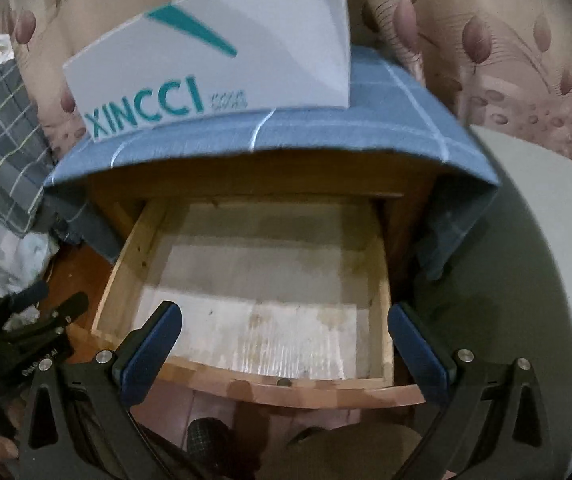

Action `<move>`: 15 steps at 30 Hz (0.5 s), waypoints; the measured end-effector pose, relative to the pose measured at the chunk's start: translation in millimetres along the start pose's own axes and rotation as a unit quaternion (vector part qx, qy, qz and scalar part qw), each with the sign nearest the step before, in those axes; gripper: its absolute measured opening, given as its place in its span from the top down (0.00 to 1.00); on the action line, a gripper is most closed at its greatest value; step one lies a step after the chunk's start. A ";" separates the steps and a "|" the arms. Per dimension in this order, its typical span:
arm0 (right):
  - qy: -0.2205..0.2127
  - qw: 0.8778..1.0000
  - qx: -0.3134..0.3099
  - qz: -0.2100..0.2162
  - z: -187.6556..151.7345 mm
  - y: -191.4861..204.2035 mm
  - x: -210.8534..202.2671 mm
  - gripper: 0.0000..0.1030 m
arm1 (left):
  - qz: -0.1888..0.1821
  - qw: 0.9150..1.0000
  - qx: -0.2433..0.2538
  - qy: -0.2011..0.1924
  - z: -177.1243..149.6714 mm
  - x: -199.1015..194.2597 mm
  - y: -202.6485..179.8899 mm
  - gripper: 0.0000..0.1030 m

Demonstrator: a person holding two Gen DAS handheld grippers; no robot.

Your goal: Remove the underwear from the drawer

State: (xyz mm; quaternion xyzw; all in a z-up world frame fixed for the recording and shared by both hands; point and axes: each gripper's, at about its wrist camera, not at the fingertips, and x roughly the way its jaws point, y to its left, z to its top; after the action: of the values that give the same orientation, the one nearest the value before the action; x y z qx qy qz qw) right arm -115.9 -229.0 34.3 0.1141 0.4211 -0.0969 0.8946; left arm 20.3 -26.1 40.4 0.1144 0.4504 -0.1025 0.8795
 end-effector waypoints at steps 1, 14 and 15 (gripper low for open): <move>0.005 1.000 -0.001 0.001 -2.3 1.1 3.7 0.01 | -0.001 1.000 0.001 0.001 -0.1 0.4 -0.7 0.35; 0.033 0.999 -0.022 0.018 -10.6 11.6 20.5 0.01 | -0.007 1.000 0.006 0.007 -0.1 1.9 -3.5 0.35; 0.034 0.999 -0.023 0.017 -10.5 11.9 21.5 0.01 | -0.006 1.000 0.007 0.007 -0.2 1.9 -3.7 0.35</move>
State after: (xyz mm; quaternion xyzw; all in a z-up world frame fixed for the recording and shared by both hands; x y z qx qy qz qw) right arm -106.9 -216.3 12.5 0.1040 0.4517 -0.0680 0.8835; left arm 20.2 -29.7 38.4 0.1185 0.4567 -0.1105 0.8747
